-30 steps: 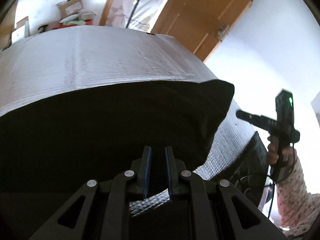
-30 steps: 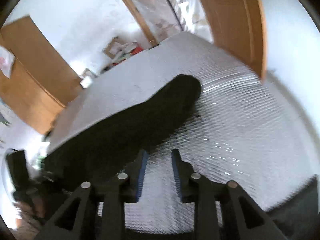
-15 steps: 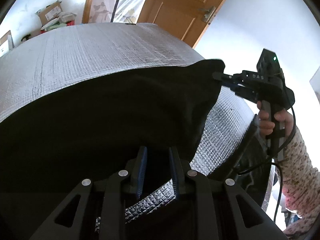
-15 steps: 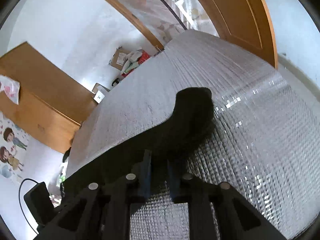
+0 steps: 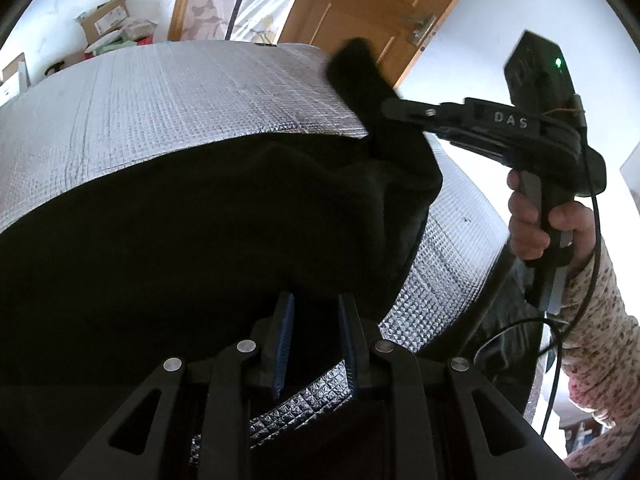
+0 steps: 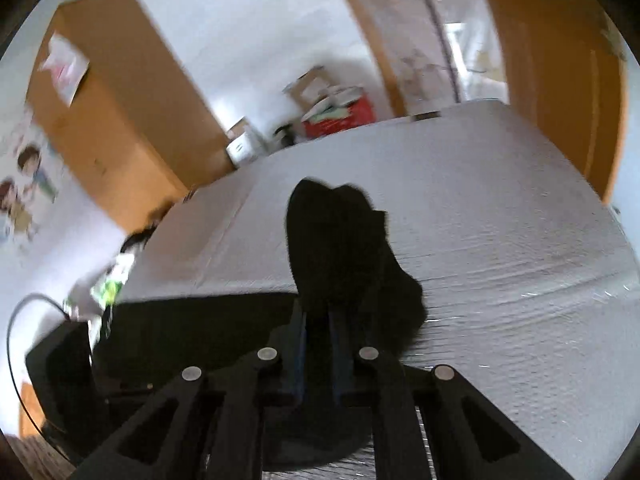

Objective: Fold clothes

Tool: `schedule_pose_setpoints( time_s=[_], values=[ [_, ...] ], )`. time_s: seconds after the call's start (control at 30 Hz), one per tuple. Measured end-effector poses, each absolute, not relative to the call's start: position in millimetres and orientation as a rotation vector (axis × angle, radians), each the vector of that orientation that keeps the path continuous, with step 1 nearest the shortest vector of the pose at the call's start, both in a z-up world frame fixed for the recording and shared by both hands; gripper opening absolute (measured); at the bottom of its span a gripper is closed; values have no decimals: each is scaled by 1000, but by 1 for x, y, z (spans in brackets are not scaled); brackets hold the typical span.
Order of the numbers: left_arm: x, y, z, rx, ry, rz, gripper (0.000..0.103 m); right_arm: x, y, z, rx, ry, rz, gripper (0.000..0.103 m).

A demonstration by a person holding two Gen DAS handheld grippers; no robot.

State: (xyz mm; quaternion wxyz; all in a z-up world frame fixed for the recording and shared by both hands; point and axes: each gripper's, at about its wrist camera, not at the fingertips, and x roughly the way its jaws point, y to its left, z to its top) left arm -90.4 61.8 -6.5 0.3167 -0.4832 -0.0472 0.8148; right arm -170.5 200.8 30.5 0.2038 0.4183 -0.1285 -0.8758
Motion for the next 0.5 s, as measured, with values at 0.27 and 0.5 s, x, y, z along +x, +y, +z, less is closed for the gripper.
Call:
schedule_pose_setpoints(
  time_s=[0.27,0.5],
  values=[
    [-94,54,-7,-1270,-162,2130,23,-157,182,33,1195,-267,-2336,15],
    [-92,55,-9,-1265,-178,2125,23,-159,229,42,1154,-431,-2460,26]
  ],
)
